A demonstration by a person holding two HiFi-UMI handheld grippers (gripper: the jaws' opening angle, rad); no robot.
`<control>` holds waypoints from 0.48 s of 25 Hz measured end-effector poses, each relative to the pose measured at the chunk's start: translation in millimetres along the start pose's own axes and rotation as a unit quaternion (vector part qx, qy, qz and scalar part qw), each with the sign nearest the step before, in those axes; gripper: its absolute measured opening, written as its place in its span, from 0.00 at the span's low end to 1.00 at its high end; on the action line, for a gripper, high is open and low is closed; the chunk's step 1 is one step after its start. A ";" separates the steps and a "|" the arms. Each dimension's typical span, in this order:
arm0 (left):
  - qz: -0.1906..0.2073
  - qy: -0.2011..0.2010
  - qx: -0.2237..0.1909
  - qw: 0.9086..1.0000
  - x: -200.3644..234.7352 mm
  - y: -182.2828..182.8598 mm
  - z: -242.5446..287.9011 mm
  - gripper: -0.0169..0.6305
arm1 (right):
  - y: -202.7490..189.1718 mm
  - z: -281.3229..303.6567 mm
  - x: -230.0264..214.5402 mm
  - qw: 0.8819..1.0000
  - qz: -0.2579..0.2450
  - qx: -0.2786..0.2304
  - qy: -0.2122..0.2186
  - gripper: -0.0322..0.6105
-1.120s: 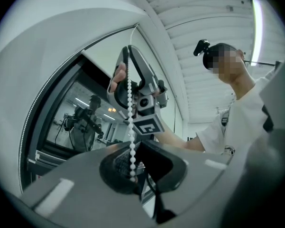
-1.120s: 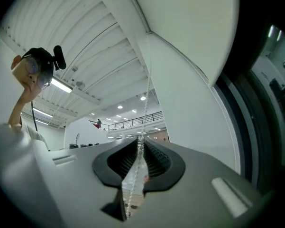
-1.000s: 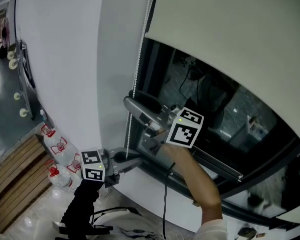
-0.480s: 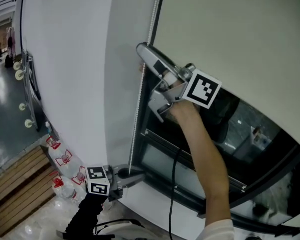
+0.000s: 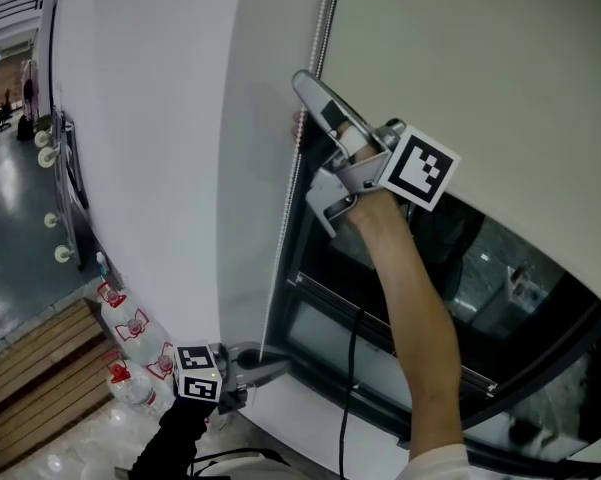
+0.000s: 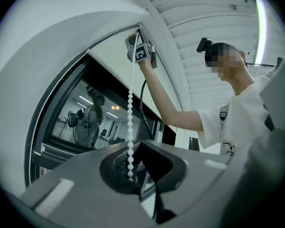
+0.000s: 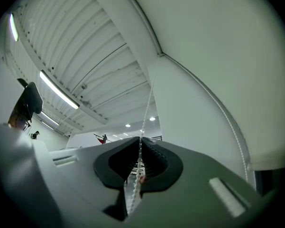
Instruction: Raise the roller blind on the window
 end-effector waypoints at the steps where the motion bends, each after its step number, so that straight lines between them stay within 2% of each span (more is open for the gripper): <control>1: 0.000 0.000 0.000 1.000 0.2 0.0 0.0 0.02 | 0.4 -2.1 0.5 1.000 -0.004 -0.001 -0.002 0.07; 7: 0.001 0.000 -0.003 1.000 3.6 1.3 0.4 0.02 | -8.2 -16.7 -1.2 1.000 0.001 -0.014 -0.007 0.07; 12: -0.001 -0.005 -0.002 1.000 1.7 2.0 5.6 0.02 | -43.1 -34.6 -1.2 1.000 0.005 0.007 -0.025 0.07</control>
Point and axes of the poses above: the fingertips, and each gripper's own axes: z forward along the fingers, x to its left, y out of its top, the point moved 5 cm from there along -z, backward along the fingers, and after that the axes turned 11 degrees about z, right-handed, at the moved point
